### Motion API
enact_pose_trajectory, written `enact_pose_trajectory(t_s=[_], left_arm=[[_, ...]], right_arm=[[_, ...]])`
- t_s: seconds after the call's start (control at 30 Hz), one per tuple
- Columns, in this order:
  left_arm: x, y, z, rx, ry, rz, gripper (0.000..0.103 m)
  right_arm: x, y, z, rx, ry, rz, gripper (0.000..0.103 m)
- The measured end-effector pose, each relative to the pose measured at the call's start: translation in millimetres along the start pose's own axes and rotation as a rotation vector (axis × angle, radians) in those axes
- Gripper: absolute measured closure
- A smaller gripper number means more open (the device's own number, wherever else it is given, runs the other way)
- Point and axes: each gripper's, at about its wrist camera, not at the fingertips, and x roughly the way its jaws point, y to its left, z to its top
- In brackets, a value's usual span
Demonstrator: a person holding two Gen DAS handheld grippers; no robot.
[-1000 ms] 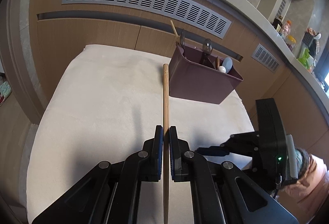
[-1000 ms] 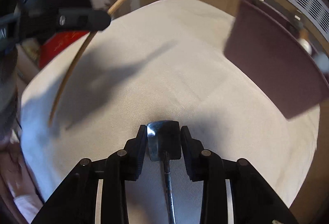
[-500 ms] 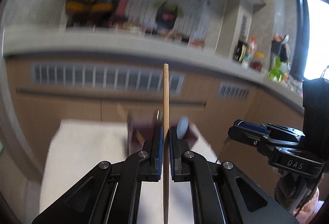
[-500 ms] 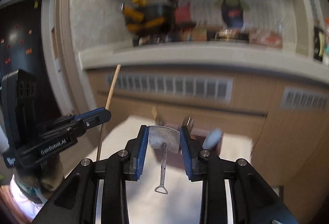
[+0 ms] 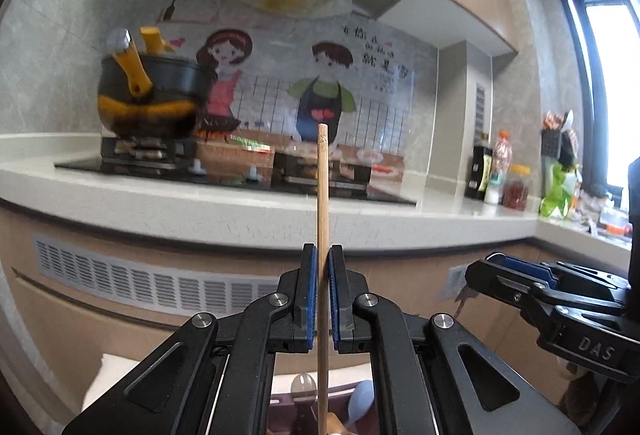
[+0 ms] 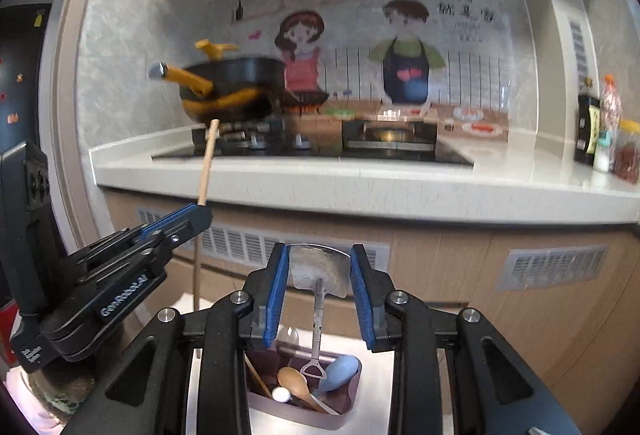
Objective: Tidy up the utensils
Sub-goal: 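Carry the chopstick and shovel over the caddy and open both grippers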
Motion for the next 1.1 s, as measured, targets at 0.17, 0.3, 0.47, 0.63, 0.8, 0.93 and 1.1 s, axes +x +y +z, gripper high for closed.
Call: enact_pose_trajectory(t_s=[0.17, 0.3, 0.47, 0.63, 0.8, 0.93, 1.1], left_arm=[[38.4, 7.0, -36.2, -0.007, 0.059, 0.003, 0.097], [63.7, 21.8, -66.8, -0.038, 0.122, 0.007, 0.097], [77.2, 31.6, -100.6, -0.051, 0.198, 0.011, 0.097], [87.3, 39.9, -127.4, -0.073, 0.250, 0.020, 0.096], [96.9, 50.4, -133.1, -0.098, 0.266, 0.045, 0.095], [96.3, 51.7, -123.6, -0.084, 0.228, 0.072, 0.095], [90.4, 43.7, -109.4, -0.049, 0.152, 0.096, 0.095]], right_arm=[[37.6, -6.4, -33.7, 0.002, 0.089, -0.025, 0.074], [61.8, -6.5, -55.8, -0.005, 0.148, -0.022, 0.074], [82.5, -11.0, -79.0, 0.009, 0.212, -0.009, 0.074], [97.4, -10.0, -103.3, 0.019, 0.272, -0.016, 0.074], [100.3, -10.7, -115.1, 0.024, 0.301, -0.031, 0.074], [98.7, -12.2, -114.1, 0.031, 0.300, -0.037, 0.074], [95.7, -11.1, -111.9, 0.027, 0.291, -0.033, 0.074]])
